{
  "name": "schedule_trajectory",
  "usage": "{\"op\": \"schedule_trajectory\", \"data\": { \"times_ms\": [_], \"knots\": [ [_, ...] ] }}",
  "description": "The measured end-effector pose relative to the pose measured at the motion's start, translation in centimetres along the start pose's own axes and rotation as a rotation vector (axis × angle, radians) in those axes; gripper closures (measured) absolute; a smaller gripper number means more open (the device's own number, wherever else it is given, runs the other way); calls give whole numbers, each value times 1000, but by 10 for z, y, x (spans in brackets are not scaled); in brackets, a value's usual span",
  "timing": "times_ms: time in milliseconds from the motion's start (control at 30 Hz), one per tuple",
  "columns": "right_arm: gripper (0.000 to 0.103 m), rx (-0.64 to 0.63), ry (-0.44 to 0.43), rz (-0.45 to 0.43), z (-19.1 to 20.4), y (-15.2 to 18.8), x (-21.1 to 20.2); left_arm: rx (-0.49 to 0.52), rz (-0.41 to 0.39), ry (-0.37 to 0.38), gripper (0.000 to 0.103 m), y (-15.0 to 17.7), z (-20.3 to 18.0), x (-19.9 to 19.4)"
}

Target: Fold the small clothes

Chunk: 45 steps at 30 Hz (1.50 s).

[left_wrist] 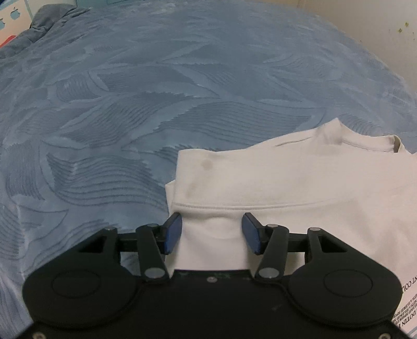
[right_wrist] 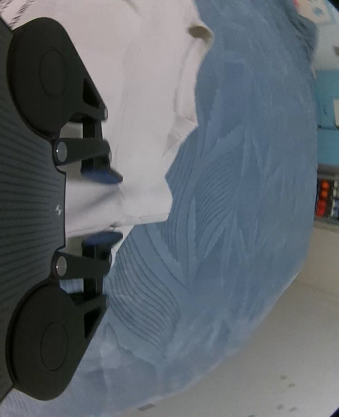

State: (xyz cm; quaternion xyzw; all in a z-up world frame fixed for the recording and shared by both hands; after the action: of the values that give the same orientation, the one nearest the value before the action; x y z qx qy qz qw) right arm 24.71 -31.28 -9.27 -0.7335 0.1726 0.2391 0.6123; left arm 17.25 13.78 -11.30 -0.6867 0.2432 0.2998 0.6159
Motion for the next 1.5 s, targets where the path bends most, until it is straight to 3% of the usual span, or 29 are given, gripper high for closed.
{"op": "schedule_trajectory", "data": {
  "times_ms": [33, 167, 233, 267, 467, 533, 633, 767, 833, 867, 900, 967, 1267, 1500],
  "knots": [
    [91, 21, -8, 8, -2, 0, 1, -9, -2, 0, 49, -1, 1, 0],
    [93, 13, -5, -84, 0, -3, -19, -40, -74, 15, 60, 0, 5, -7],
    [93, 26, 3, -131, 0, -3, -33, -74, -93, 22, 80, 0, 10, -10],
    [93, 35, 9, -153, 0, -2, -41, -87, -93, 25, 103, 0, 12, -11],
    [93, 9, 20, -247, 0, -4, -82, -156, -165, 33, 103, -6, 25, -33],
    [93, 9, 26, -256, -1, -3, -84, -164, -150, 38, 98, -8, 26, -35],
    [93, 60, 27, -217, -4, -2, -77, -184, -123, 37, 47, -6, 30, -24],
    [93, 69, 29, -217, -4, -2, -72, -172, -62, 16, 49, 1, 29, 1],
    [93, 61, 28, -219, -4, 3, -72, -154, -78, 33, 56, 4, 26, 5],
    [93, 57, 28, -215, -5, 5, -70, -135, -75, 35, 63, 5, 24, 7],
    [93, 55, 29, -210, -6, 5, -68, -123, -75, 36, 85, 4, 22, 5],
    [94, 56, 33, -210, -6, 5, -68, -103, -99, 25, 96, 2, 17, -3],
    [94, 85, 61, -311, -6, 3, -115, -28, -267, 13, 96, -8, -1, -72],
    [94, 121, 73, -386, -9, 7, -153, 2, -270, -24, 95, -1, -12, -96]
  ]
}}
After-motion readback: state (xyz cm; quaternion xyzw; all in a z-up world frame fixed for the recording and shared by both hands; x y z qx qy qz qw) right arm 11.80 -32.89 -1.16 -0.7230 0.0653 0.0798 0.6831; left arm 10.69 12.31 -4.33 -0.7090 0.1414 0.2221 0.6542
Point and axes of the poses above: each gripper's, at about its wrist camera, not at the fingertips, and x roughly the way its jaws point, z to its left, y to its underside, the point moved 2 cm from there along x, roughly the way its jaws point, and after that the axes turned 13 degrees about -z, right-handed, at the moved point
